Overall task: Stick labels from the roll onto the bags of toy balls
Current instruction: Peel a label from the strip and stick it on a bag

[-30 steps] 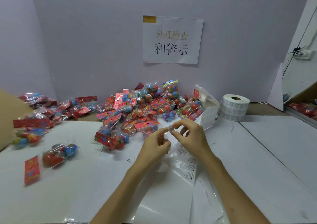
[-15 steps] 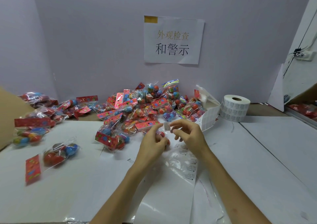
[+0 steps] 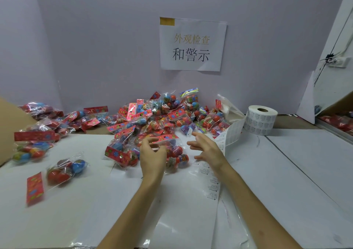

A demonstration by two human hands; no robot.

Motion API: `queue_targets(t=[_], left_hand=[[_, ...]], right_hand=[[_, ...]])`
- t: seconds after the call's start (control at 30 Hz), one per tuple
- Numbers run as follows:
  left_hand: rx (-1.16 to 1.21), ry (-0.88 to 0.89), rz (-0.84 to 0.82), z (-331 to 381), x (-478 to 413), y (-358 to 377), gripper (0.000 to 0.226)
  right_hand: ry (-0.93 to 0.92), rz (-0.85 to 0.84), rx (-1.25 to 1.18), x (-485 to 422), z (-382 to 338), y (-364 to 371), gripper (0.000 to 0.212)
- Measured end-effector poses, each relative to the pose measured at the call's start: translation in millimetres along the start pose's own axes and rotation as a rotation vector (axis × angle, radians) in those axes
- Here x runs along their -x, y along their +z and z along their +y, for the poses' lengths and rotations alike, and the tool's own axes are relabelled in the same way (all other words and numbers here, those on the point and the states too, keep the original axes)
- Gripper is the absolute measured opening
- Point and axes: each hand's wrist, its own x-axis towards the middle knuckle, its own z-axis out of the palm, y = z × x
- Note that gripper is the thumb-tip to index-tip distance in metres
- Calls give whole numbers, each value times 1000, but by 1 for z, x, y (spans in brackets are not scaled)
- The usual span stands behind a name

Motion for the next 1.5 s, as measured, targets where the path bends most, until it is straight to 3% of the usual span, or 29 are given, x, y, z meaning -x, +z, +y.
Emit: queue_targets(t=[0.2, 0.4, 0.57, 0.73, 0.83, 0.93, 1.17, 1.33, 1.5], left_hand=[[74, -149, -16, 2, -2, -2, 29], [141, -137, -63, 4, 2, -3, 45], [203, -59, -77, 8, 5, -4, 57], [318, -55, -127, 12, 5, -3, 67], [344, -163, -221, 11, 6, -3, 75], [434, -378, -367, 11, 7, -2, 85], [596, -510, -400, 11, 5, -6, 58], [574, -426, -587, 16, 11, -6, 40], [559, -347, -478, 14, 9, -2, 35]], right_hand=[[21, -63, 169, -1, 7, 7, 44], [18, -75, -1, 2, 1, 4, 41], [-41, -12, -110, 4, 0, 2, 58], [-85, 70, -236, 1, 3, 0, 61], [-104, 90, -286, -1, 4, -3, 59], [-117, 104, -314, -1, 5, -5, 54], [-124, 88, -418, 0, 0, -4, 48], [-84, 52, -542, 2, -3, -6, 46], [-100, 6, -516, -1, -1, -5, 47]])
